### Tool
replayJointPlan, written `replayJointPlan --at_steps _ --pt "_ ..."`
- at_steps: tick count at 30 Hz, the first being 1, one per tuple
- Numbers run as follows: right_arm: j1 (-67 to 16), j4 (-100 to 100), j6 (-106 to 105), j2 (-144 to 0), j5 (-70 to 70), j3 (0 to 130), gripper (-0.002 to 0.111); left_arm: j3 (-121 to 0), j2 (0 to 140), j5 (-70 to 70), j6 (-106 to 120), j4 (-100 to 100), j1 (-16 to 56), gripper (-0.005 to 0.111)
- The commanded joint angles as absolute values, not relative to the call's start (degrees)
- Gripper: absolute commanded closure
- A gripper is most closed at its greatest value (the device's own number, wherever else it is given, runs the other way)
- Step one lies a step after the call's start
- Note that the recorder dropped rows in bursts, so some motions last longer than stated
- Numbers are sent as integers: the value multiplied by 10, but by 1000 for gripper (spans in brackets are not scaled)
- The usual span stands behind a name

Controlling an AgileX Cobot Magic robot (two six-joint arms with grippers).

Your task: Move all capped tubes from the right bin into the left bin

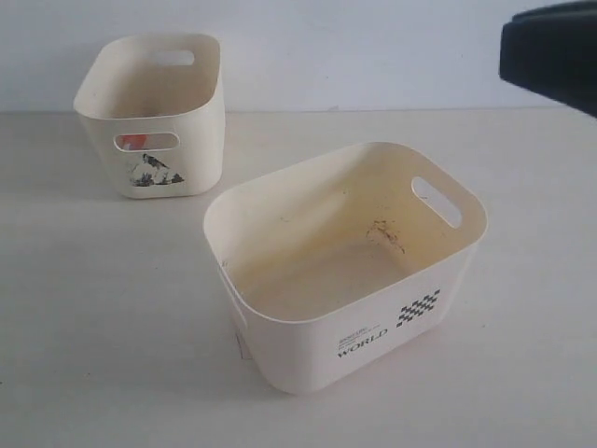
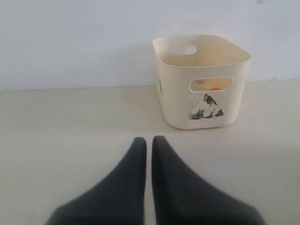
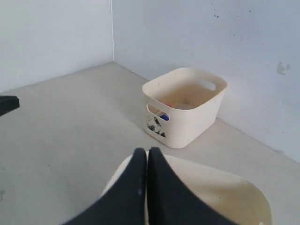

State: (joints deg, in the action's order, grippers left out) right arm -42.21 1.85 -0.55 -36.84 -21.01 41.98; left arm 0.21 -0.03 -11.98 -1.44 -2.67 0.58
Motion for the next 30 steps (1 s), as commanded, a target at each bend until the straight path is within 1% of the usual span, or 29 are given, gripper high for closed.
replayJointPlan --at_steps 1,5,8,11,17,19,21,22,30 --pt "-362 14 -46 -323 -156 350 108 0 0 -119 -20 -28 6 102" --pt "-249 -11 -44 -234 -70 226 108 0 0 -119 -20 -28 6 102" --pt "-176 -11 -43 -175 -55 154 108 0 0 -120 -20 -28 6 102" --pt "-129 -11 -43 -127 -55 100 108 0 0 -120 -20 -28 6 102" --pt "-63 -12 0 -50 -55 6 108 0 0 -120 -20 -28 6 102" --pt "-38 -12 26 -30 -54 0 108 0 0 -120 -20 -28 6 102" --pt "-18 -12 30 -7 -115 0 108 0 0 -120 -20 -28 6 102" --pt "-11 -12 30 0 -122 0 108 0 0 -120 -20 -28 6 102" --pt "-11 -6 23 0 -189 0 108 0 0 -120 -20 -28 6 102"
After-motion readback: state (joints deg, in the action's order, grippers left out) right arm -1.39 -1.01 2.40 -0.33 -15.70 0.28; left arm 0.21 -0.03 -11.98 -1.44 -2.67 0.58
